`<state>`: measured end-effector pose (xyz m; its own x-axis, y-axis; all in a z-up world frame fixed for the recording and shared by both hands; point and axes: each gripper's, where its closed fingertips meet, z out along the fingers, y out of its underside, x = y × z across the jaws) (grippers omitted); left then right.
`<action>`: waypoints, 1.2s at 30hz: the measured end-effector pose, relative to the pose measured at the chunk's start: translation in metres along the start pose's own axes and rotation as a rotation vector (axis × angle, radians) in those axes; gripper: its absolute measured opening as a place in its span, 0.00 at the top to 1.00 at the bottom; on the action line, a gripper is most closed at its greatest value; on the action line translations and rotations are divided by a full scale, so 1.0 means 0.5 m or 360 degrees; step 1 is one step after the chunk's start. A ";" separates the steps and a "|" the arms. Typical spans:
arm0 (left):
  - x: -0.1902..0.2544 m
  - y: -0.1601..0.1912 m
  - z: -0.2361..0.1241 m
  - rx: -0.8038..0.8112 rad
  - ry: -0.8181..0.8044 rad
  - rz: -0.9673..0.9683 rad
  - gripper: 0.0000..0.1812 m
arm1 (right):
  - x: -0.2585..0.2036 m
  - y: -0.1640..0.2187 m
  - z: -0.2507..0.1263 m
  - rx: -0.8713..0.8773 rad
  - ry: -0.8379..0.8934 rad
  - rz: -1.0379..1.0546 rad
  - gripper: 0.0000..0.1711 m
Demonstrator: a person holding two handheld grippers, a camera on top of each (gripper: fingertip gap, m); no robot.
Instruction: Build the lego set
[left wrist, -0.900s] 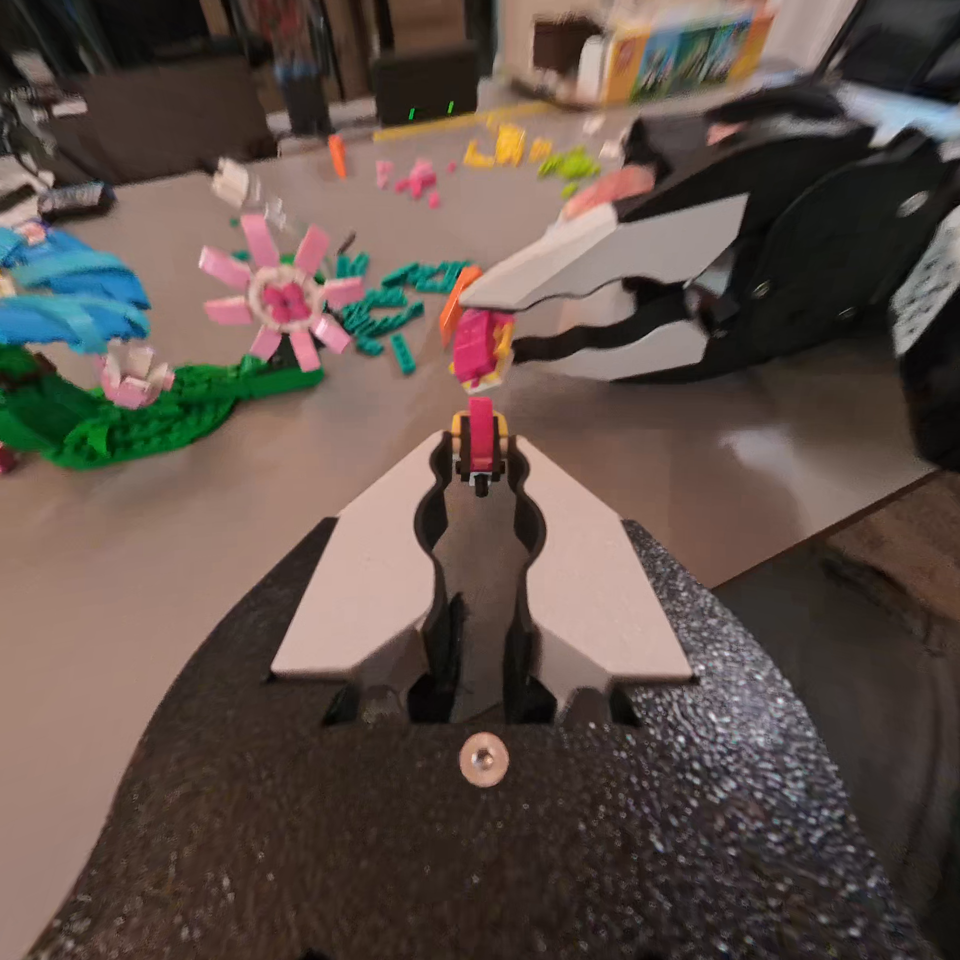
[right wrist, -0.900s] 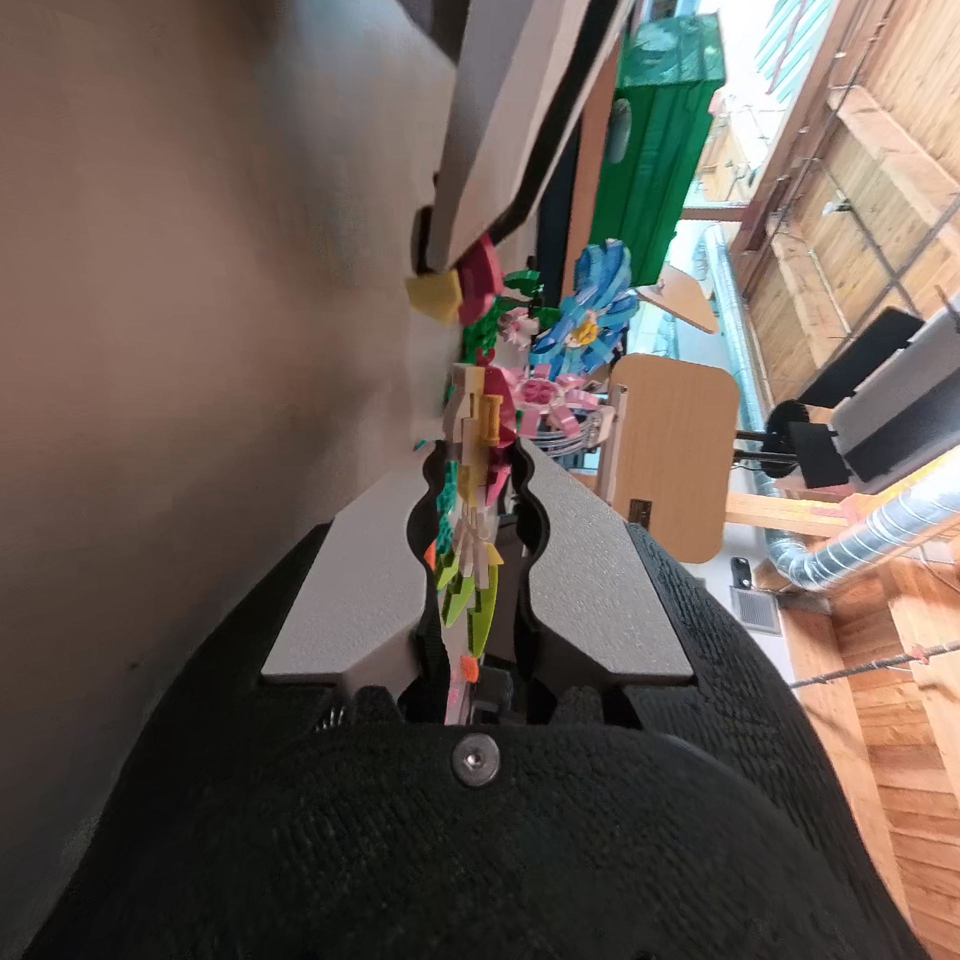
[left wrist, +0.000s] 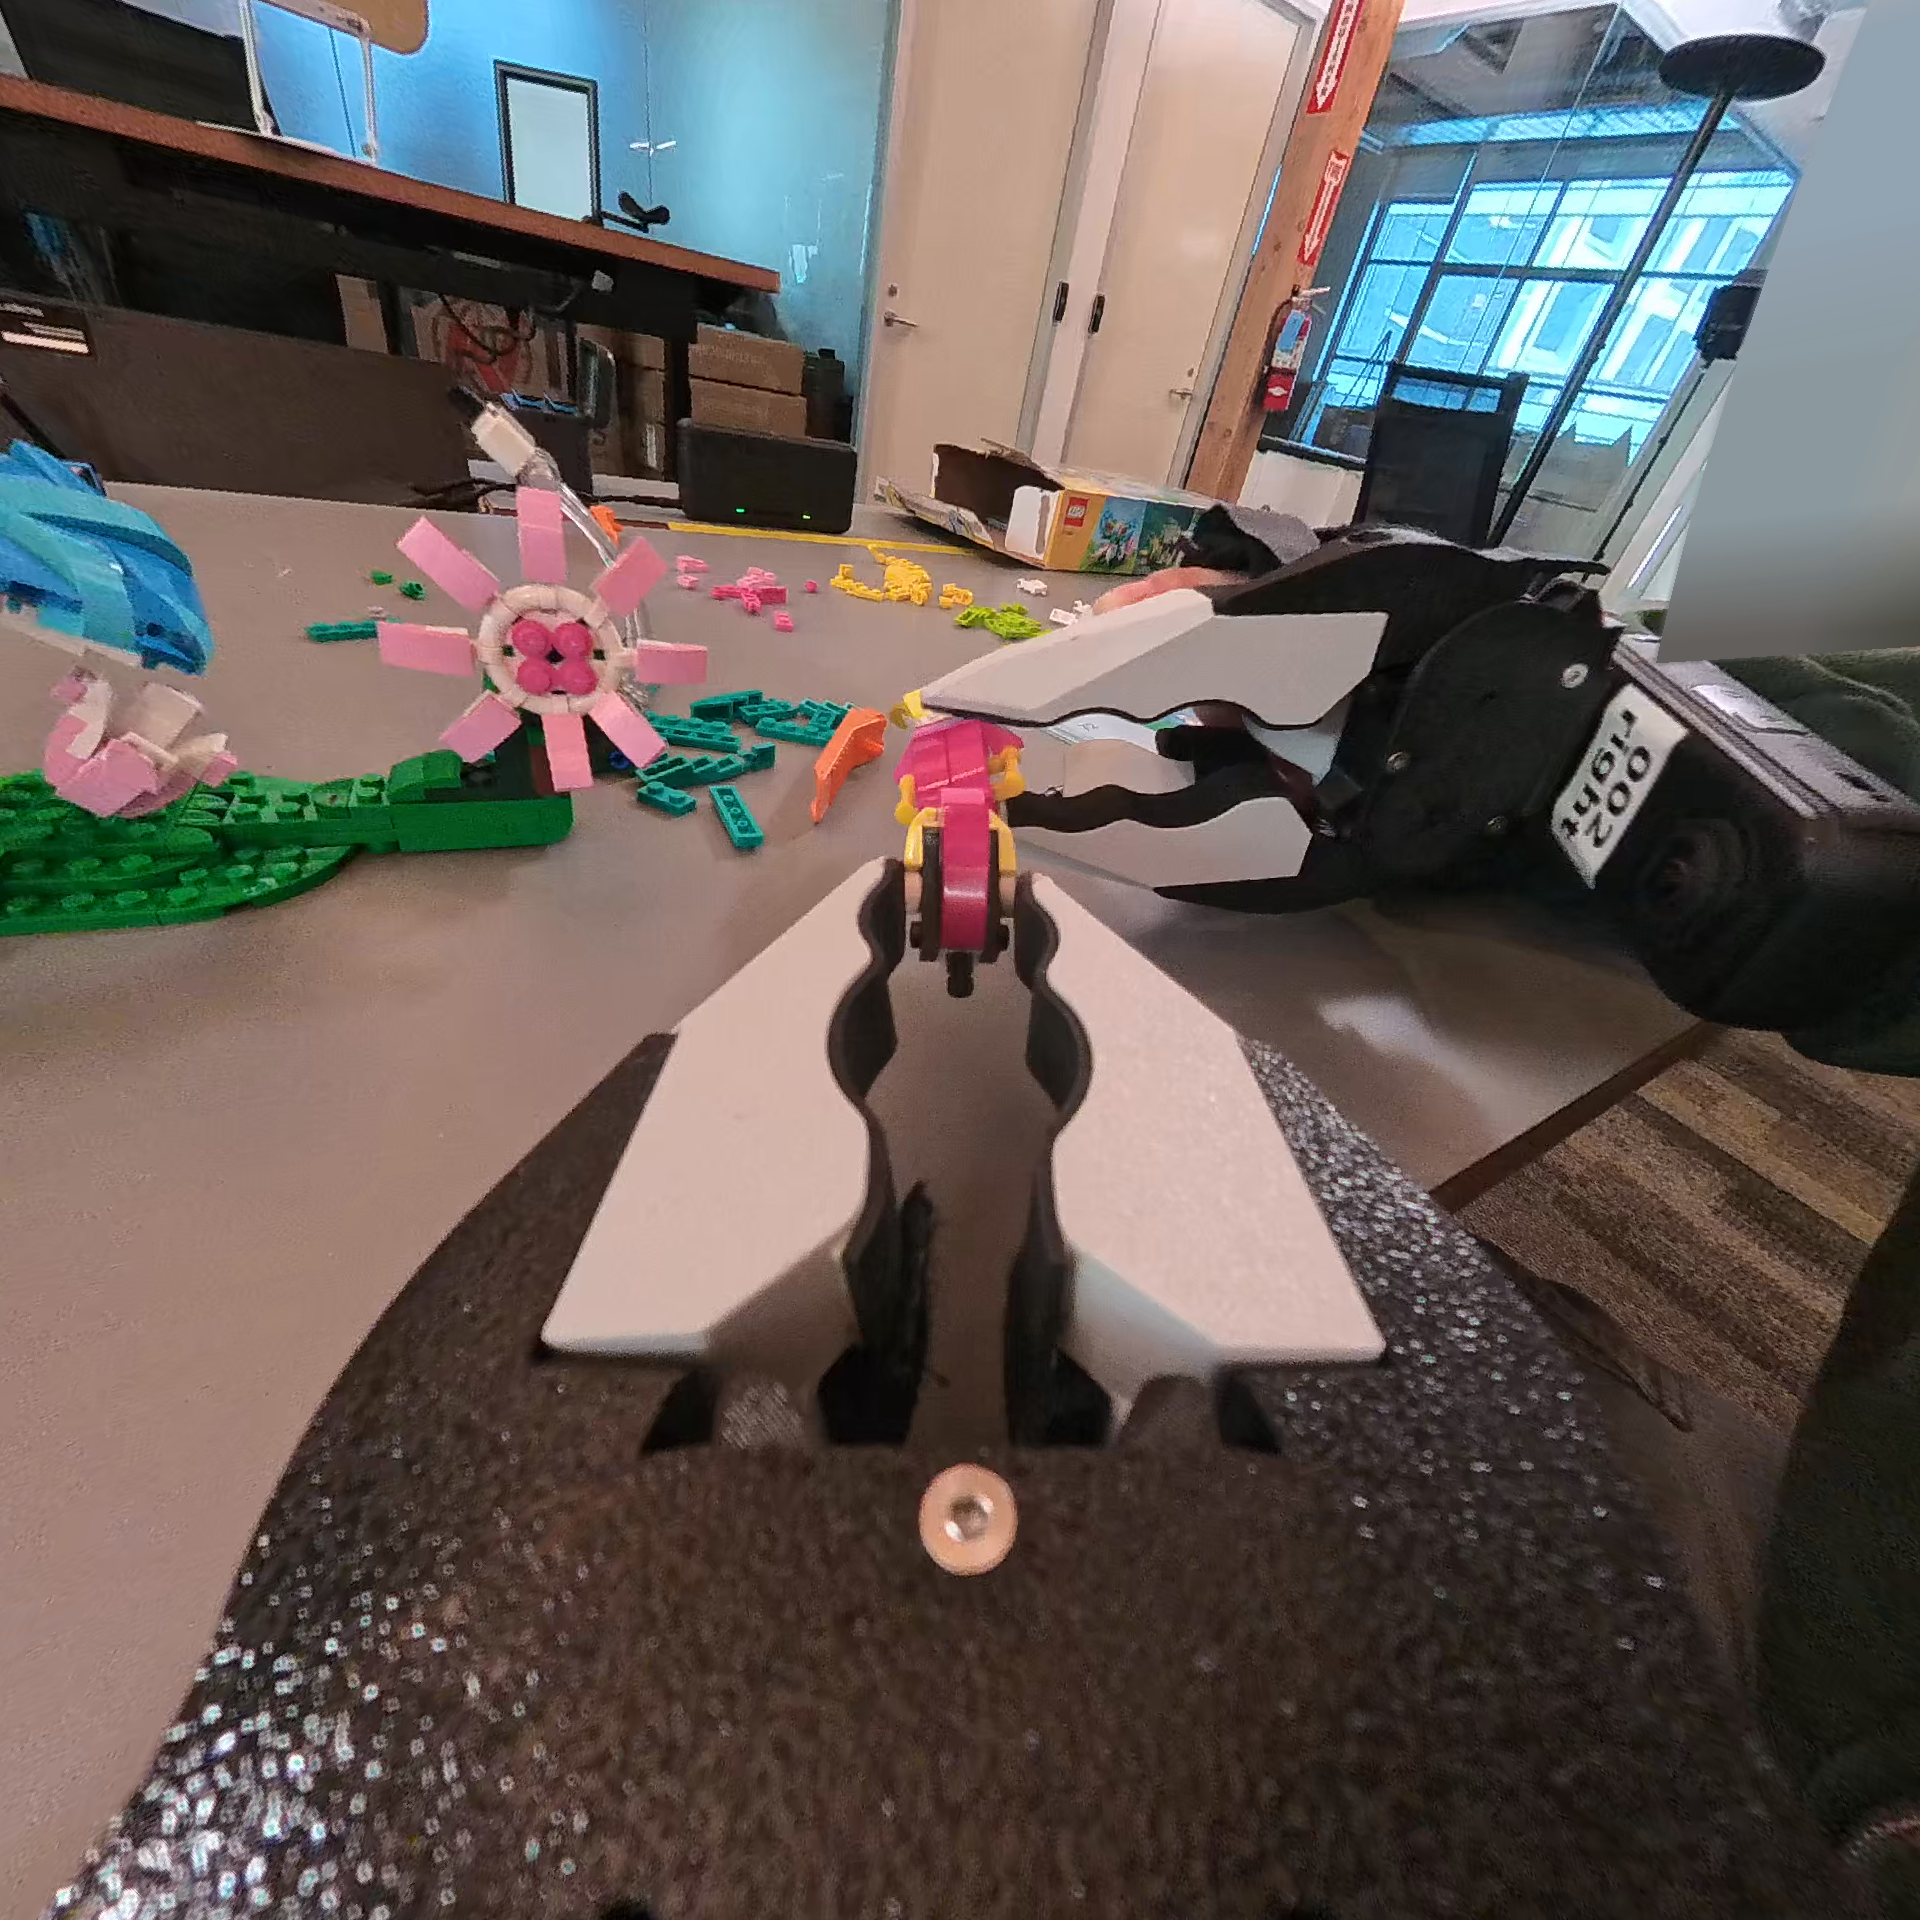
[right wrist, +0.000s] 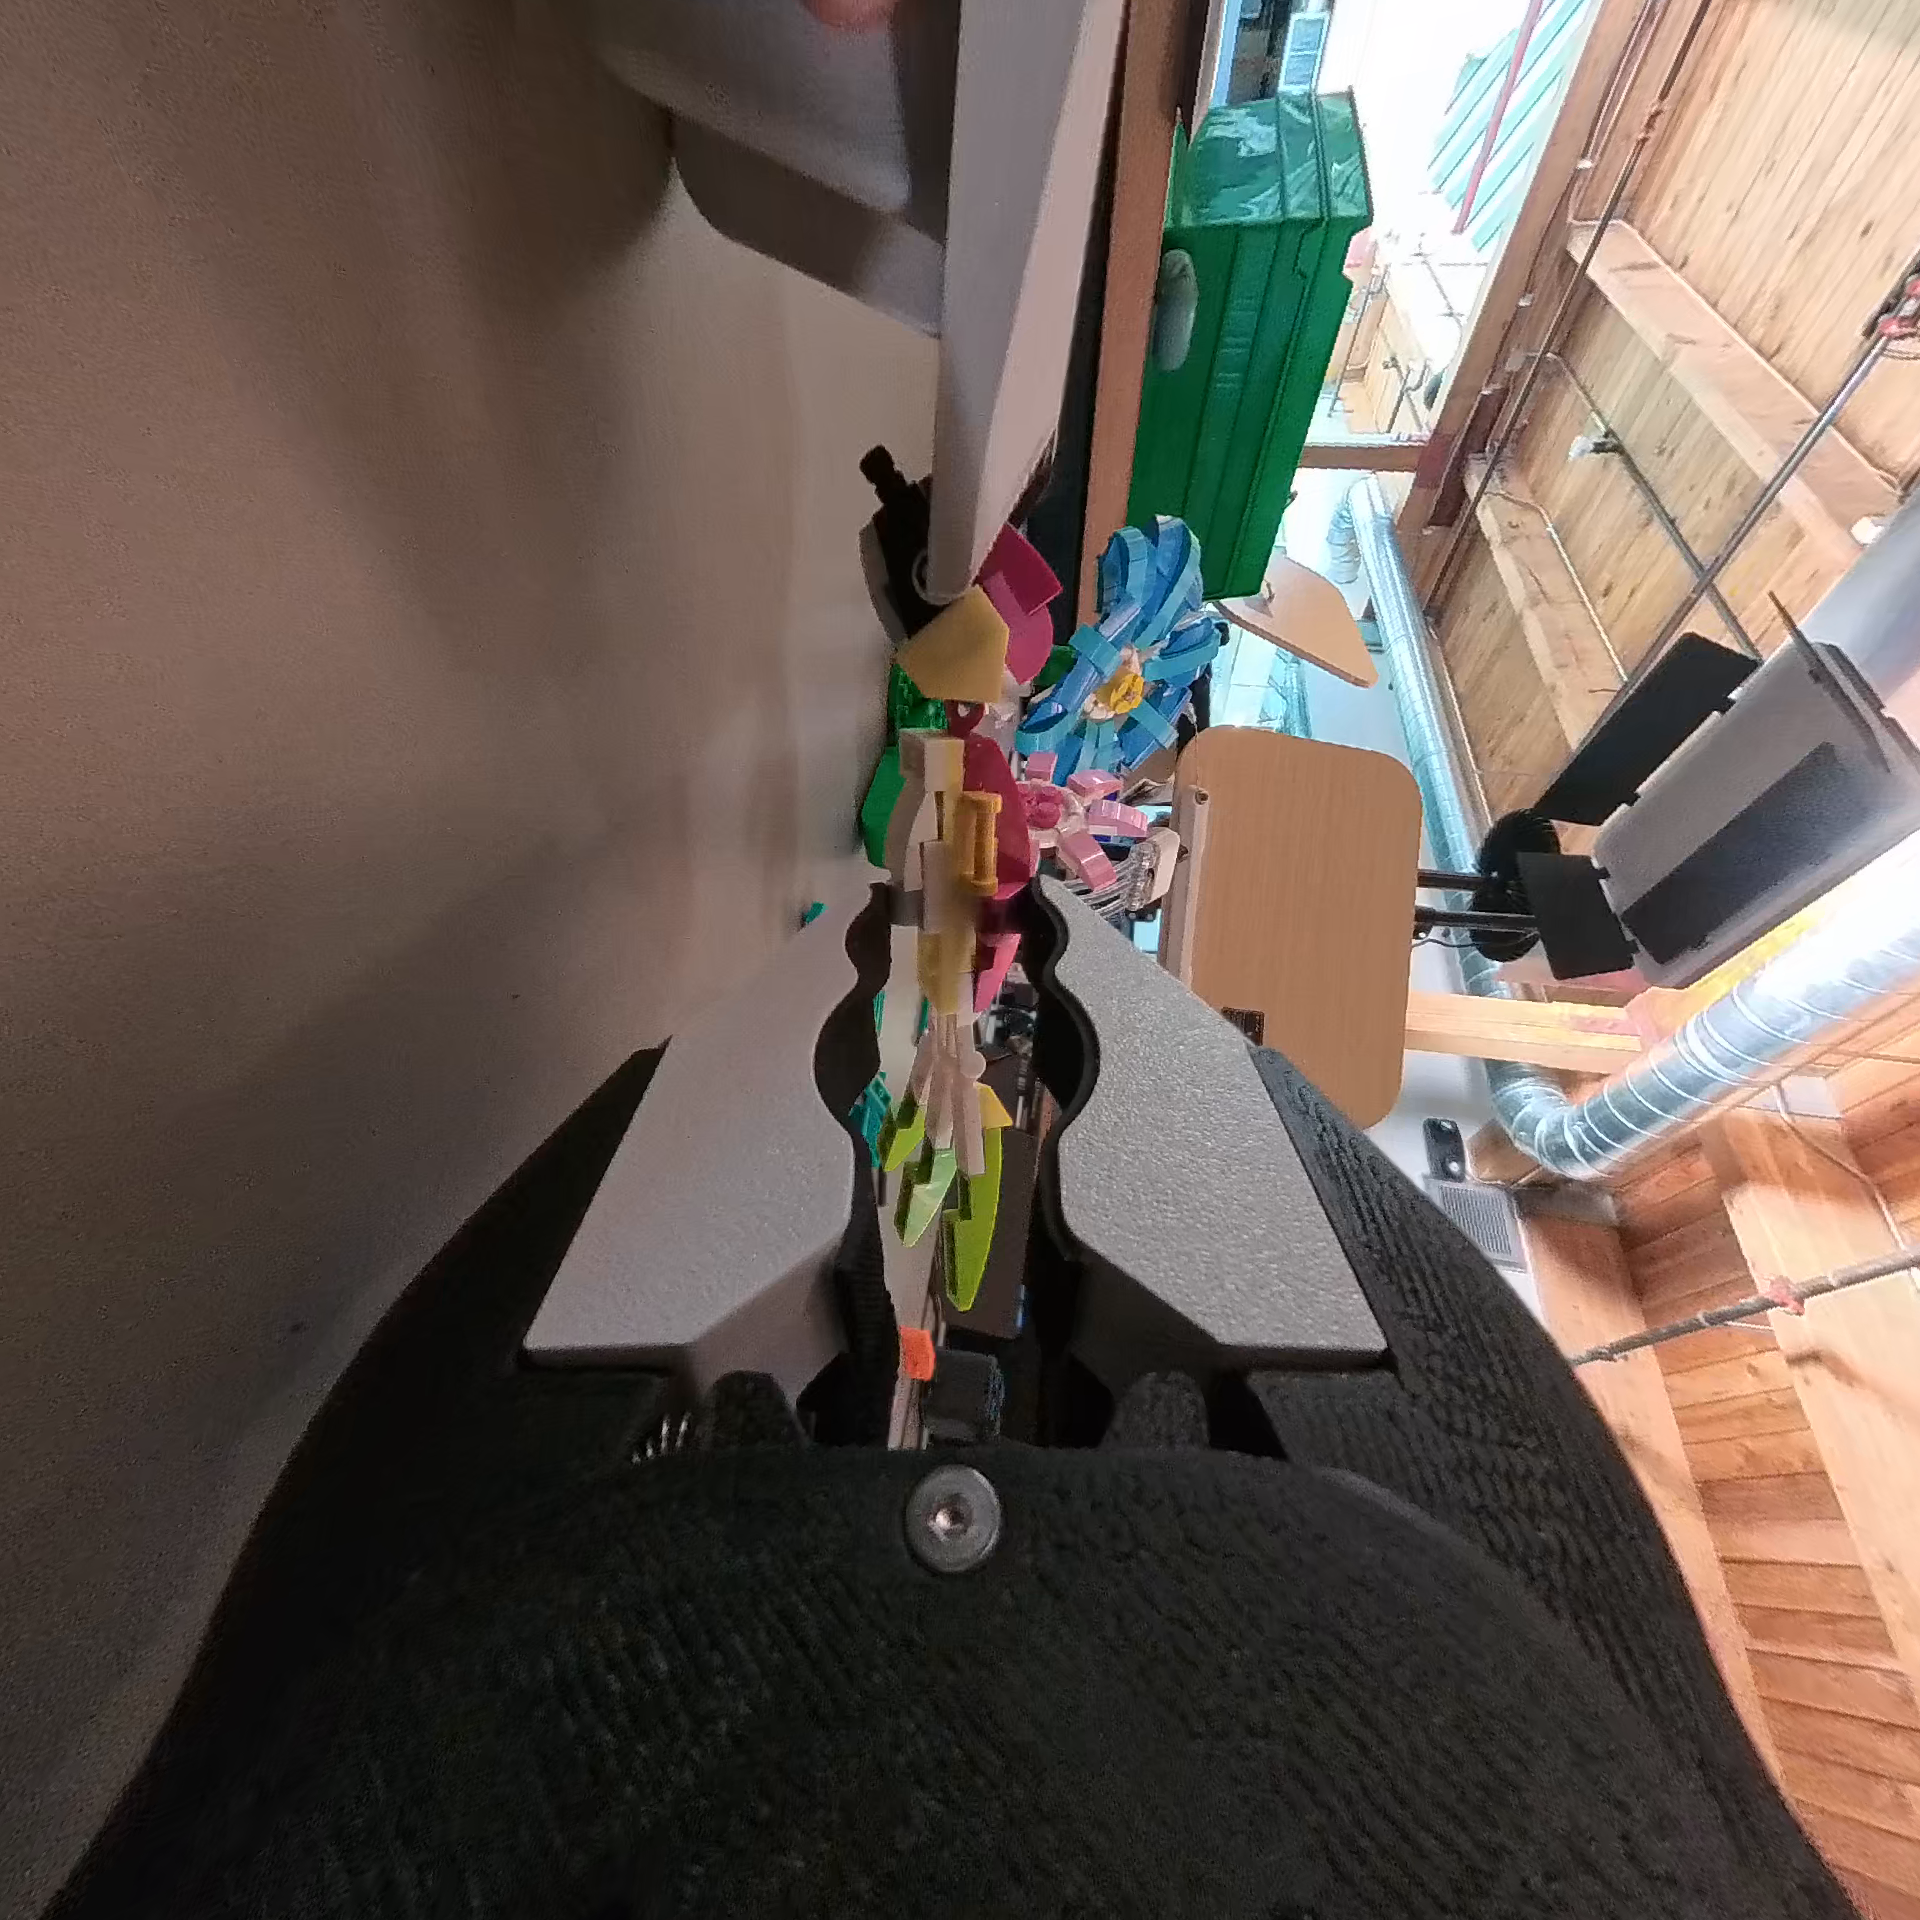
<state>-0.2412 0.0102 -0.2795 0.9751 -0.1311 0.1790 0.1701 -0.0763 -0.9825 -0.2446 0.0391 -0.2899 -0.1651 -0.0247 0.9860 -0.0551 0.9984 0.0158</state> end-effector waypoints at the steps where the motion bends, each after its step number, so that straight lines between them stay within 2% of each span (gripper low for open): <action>1: 0.000 0.000 0.000 -0.0006 -0.0002 -0.0002 0.89 | 0.002 0.002 -0.002 0.0000 -0.0002 0.0003 0.87; 13: -0.005 0.006 0.005 -0.0080 -0.0022 -0.0032 0.90 | 0.029 0.026 -0.025 -0.0045 0.0028 -0.0045 0.87; 36: -0.003 0.014 0.014 -0.0250 -0.0004 -0.0078 0.90 | 0.038 0.016 -0.036 0.0017 0.0060 -0.0106 0.86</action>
<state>-0.2405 0.0167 -0.2872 0.9666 -0.1210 0.2261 0.1933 -0.2359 -0.9524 -0.2306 0.0477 -0.2681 -0.1233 -0.0890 0.9884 -0.0751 0.9940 0.0801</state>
